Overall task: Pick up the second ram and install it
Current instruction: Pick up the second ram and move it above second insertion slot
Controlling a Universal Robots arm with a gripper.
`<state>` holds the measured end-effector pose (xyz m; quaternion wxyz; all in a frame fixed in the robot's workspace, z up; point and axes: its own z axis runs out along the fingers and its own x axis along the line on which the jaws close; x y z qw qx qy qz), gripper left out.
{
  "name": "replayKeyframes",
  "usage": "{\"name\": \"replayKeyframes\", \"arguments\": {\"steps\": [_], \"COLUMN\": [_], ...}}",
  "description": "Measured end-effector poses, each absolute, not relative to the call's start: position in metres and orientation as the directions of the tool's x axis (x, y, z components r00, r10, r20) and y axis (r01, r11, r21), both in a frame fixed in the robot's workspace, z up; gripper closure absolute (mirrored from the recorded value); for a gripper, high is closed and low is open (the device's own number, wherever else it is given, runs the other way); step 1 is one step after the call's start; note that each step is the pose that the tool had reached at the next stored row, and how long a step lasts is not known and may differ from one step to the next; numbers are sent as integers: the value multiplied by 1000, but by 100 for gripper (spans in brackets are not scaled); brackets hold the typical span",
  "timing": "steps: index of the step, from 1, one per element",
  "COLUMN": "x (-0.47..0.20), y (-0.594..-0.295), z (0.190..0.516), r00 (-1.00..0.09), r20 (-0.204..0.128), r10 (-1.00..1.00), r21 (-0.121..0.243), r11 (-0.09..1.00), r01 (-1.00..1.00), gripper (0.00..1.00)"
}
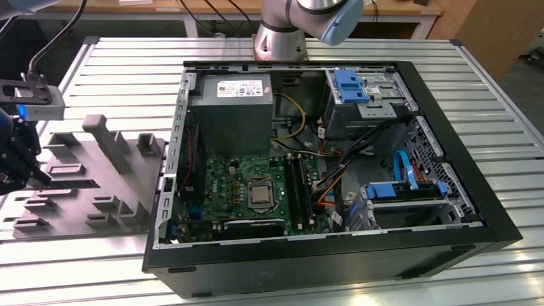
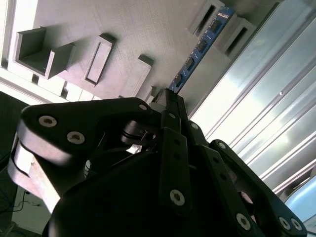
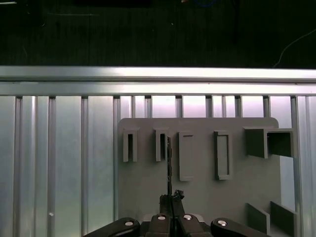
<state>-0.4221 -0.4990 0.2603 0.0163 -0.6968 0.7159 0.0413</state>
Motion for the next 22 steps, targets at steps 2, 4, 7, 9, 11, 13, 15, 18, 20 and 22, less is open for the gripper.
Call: {"name": "replayKeyframes", "arguments": {"steps": [2, 4, 7, 9, 11, 13, 15, 18, 20, 22], "x": [-422, -422, -422, -422, -422, -422, -422, -422, -422, -422], "y": [-499, -499, -499, -499, -499, -499, -499, -499, -499, -499], "z": [262, 266, 273, 279, 285, 290, 295, 303, 309, 314], "r00": [-28, -28, -28, -28, -28, -28, -28, -28, -28, -28], "r20": [-80, -81, -81, -81, -81, -81, -81, -81, -81, -81], "r10": [-996, -996, -996, -996, -996, -996, -996, -996, -996, -996], "r21": [37, 37, 36, 37, 36, 37, 36, 36, 36, 36], "r11": [25, 25, 25, 25, 25, 25, 25, 25, 25, 25], "r01": [-999, -999, -999, -999, -999, -999, -999, -999, -999, -999], "gripper": [88, 88, 88, 88, 88, 88, 88, 88, 88, 88]}}
